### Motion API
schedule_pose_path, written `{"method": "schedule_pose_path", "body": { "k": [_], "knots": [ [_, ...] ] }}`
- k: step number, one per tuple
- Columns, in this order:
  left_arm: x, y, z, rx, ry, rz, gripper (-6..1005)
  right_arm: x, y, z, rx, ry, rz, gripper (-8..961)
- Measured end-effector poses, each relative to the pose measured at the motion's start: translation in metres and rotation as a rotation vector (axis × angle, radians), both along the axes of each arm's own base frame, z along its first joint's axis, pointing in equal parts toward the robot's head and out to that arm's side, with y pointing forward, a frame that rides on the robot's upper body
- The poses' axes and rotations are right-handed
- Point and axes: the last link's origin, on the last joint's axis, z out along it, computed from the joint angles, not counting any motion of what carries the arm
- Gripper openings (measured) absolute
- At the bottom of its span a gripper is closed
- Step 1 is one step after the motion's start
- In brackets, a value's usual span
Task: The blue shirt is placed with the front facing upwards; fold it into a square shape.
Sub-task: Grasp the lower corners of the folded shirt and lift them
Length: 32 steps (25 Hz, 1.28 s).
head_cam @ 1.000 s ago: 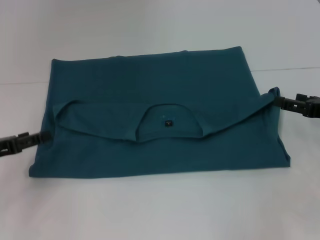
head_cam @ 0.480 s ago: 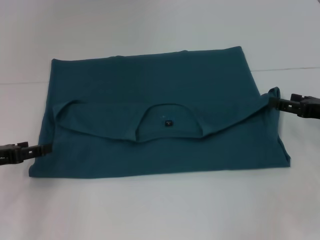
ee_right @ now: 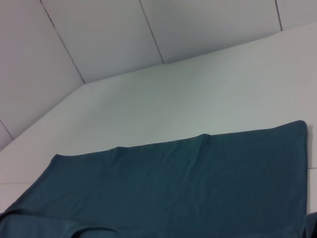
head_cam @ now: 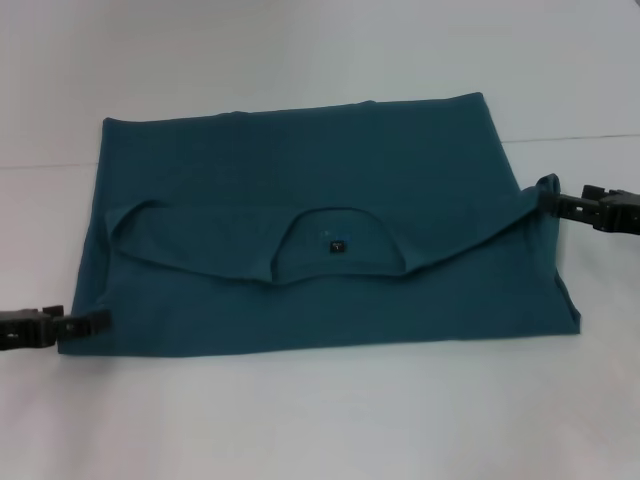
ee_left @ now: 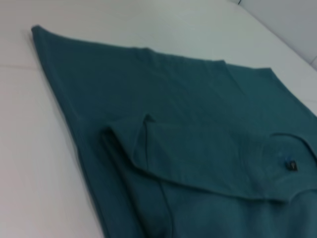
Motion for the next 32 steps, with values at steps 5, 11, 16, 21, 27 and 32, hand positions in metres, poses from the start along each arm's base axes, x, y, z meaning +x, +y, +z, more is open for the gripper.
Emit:
{"method": "schedule_pose_path", "body": {
  "k": [5,11,16,21,27,32],
  "knots": [
    [-0.001,-0.002,-0.010,-0.038,0.033,0.015,886,-0.002,0.003,-0.005,-0.013,-0.017,0.001,946],
    [-0.006,-0.001,-0.013,-0.028,0.052,0.050,886,-0.003,0.005,-0.008,-0.009,-0.026,-0.003,947],
    [-0.007,0.001,-0.008,0.000,0.046,0.066,886,-0.005,0.007,-0.009,-0.009,-0.038,-0.002,947],
    [-0.009,0.000,-0.005,0.005,0.042,0.087,886,-0.005,0.008,-0.012,-0.013,-0.046,0.000,947],
    [-0.012,-0.004,-0.007,-0.004,0.042,0.100,886,-0.005,0.009,-0.012,-0.010,-0.050,-0.004,947],
    [-0.014,-0.006,-0.010,-0.012,0.040,0.106,886,-0.006,0.009,-0.014,-0.016,-0.055,-0.001,947]
  ]
}}
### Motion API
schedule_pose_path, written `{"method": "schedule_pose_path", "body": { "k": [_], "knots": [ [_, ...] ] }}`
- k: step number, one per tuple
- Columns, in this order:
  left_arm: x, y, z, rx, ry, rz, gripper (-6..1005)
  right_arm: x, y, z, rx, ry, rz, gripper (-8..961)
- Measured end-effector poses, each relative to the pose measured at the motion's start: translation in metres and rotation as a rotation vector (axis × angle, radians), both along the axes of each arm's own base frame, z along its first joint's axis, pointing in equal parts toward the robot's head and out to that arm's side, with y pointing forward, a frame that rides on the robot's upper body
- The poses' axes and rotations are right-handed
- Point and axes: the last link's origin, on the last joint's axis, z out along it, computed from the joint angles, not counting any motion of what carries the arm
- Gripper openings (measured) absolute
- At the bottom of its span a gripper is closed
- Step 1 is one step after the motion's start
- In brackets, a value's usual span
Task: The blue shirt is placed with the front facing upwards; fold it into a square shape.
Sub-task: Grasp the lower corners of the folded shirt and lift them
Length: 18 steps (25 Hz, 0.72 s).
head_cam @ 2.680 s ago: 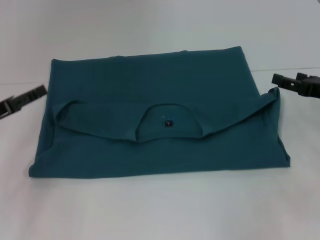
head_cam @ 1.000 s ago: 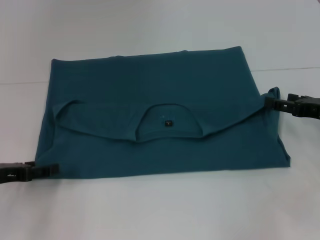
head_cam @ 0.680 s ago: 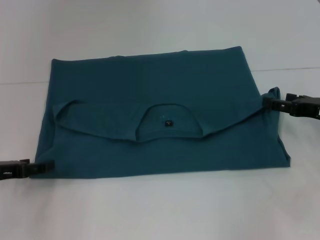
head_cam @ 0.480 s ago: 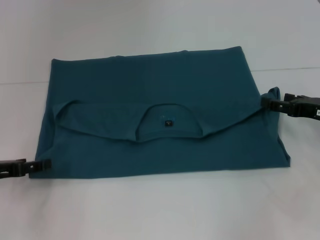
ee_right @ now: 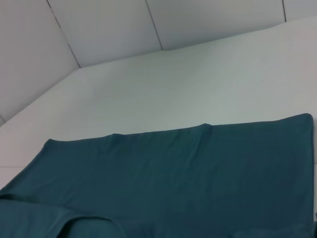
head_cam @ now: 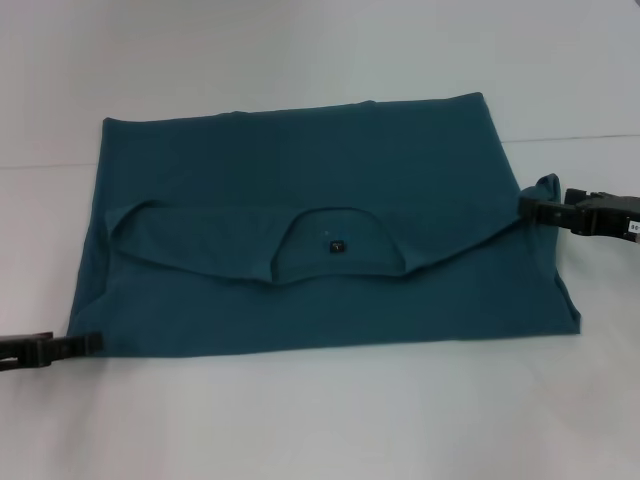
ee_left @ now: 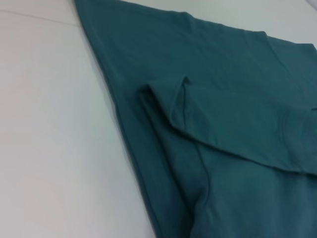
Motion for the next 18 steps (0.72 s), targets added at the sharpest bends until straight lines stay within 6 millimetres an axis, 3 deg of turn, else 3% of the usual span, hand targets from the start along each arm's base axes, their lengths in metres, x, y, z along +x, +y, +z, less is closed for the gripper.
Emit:
{"method": "schedule_pose_path", "body": {
  "k": [10,18],
  "knots": [
    [0.0024,0.0023,-0.0040,-0.011,0.010,-0.007,887,-0.0013,0.0004,-0.0014,-0.002,0.002,0.002,947],
    [-0.0017,0.0072,-0.0094,-0.025,0.058,0.043,792,-0.0007,-0.0002,-0.0016,-0.002,0.004,-0.001,947]
  ]
}}
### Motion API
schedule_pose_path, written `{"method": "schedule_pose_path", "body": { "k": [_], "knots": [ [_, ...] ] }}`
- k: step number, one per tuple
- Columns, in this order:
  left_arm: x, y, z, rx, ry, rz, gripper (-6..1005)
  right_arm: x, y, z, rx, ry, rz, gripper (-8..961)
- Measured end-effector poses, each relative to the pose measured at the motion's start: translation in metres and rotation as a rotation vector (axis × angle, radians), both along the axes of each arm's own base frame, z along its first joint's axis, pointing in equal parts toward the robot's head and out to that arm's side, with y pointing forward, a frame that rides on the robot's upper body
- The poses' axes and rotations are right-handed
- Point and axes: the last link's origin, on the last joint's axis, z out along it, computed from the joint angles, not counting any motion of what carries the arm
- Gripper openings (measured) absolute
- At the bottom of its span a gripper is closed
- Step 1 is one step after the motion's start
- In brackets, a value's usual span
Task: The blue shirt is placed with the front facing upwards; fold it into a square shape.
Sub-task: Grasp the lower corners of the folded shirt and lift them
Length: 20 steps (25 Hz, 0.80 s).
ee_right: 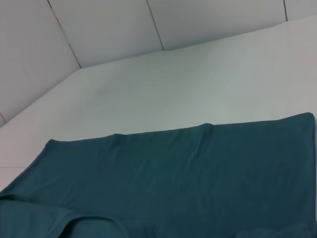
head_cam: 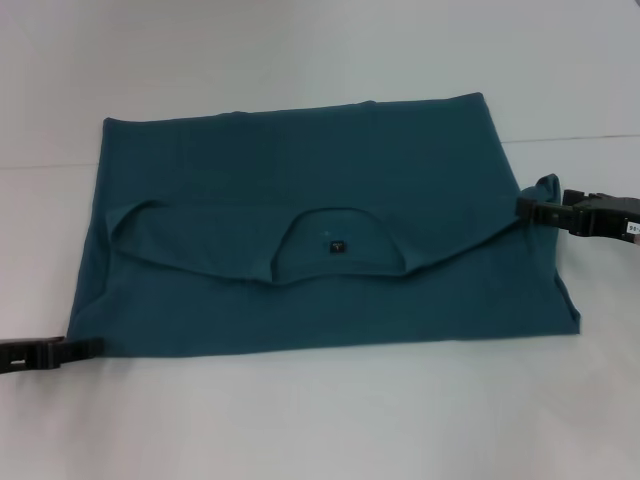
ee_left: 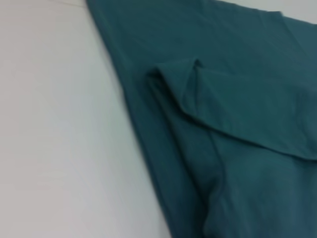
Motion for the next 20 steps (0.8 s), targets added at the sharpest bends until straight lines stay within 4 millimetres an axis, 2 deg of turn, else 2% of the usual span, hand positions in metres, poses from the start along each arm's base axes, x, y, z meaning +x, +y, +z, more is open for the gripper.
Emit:
{"method": "schedule_pose_path", "body": {
  "k": [5,11,20],
  "knots": [
    [-0.0003,0.0019,-0.0016,0.000,0.019,0.004,571,-0.0004,-0.0005,-0.0025,-0.007,0.006,0.000,947],
    [0.0000,0.0008,-0.0042,-0.008,0.016,0.006,376,-0.0006,-0.0004,-0.0030,-0.009,0.006,0.001,946],
    [-0.0007,-0.0005,-0.0008,0.001,0.010,0.010,204,-0.0004,-0.0003,-0.0032,-0.008,0.006,-0.001,945]
  ]
}}
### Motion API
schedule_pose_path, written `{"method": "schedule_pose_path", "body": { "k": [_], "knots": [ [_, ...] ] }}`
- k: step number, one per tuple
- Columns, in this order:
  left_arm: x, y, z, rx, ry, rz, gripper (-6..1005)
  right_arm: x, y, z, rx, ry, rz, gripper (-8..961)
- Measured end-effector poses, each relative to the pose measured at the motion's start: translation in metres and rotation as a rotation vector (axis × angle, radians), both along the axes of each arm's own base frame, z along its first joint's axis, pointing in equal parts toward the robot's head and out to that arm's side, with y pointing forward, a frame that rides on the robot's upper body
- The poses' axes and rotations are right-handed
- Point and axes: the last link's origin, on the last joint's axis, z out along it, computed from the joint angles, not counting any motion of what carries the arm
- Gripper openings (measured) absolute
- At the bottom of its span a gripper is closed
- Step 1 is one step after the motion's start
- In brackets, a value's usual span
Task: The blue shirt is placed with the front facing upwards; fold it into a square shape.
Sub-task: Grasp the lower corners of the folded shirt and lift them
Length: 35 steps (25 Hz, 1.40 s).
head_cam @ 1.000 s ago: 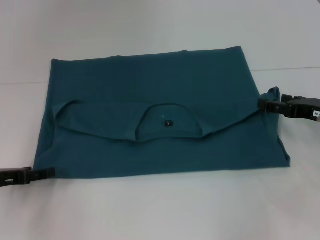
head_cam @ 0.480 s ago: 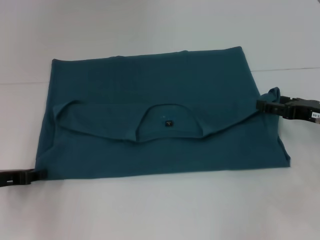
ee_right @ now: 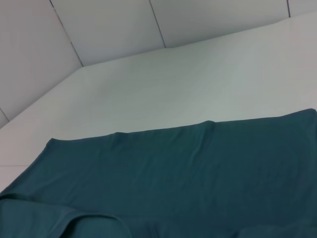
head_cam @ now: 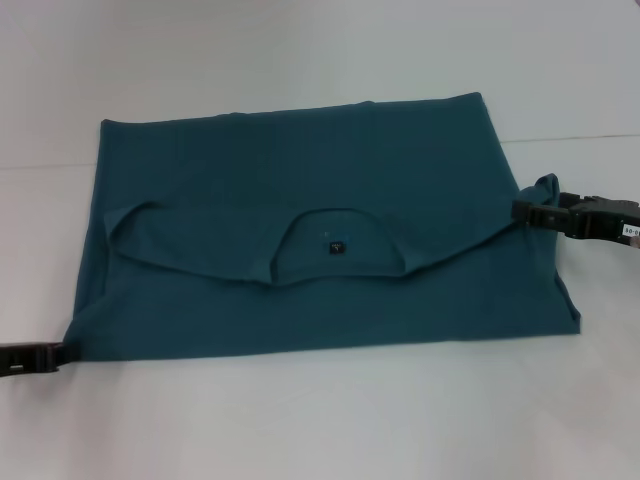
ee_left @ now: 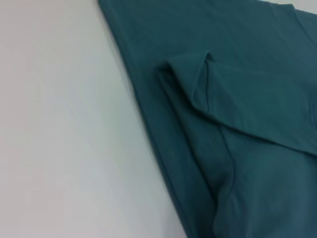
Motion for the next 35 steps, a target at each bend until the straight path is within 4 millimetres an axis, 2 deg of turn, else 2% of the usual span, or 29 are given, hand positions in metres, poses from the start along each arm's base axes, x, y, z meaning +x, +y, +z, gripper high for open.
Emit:
{"method": "schedule_pose_path", "body": {
  "k": [7,11,18,24,29,35],
  "knots": [
    [0.001,0.001,0.001,0.007,-0.005,-0.001,27,0.000,-0.001,0.000,-0.005,0.008,-0.006,945],
    [0.003,0.003,0.002,0.019,-0.023,-0.005,27,0.006,-0.004,0.010,-0.017,0.013,-0.045,945],
    [0.010,0.005,0.003,0.025,-0.055,-0.020,27,0.002,-0.012,0.045,-0.116,-0.006,-0.093,944],
    [0.012,0.006,0.004,0.030,-0.057,-0.027,27,0.003,-0.015,0.062,-0.206,-0.058,-0.229,943],
    [0.014,0.006,0.002,0.027,-0.064,-0.027,27,0.004,-0.016,0.064,-0.298,-0.107,-0.327,943],
    [0.014,0.006,0.001,0.026,-0.067,-0.027,27,0.000,-0.011,0.049,-0.352,-0.100,-0.335,942]
  ]
}}
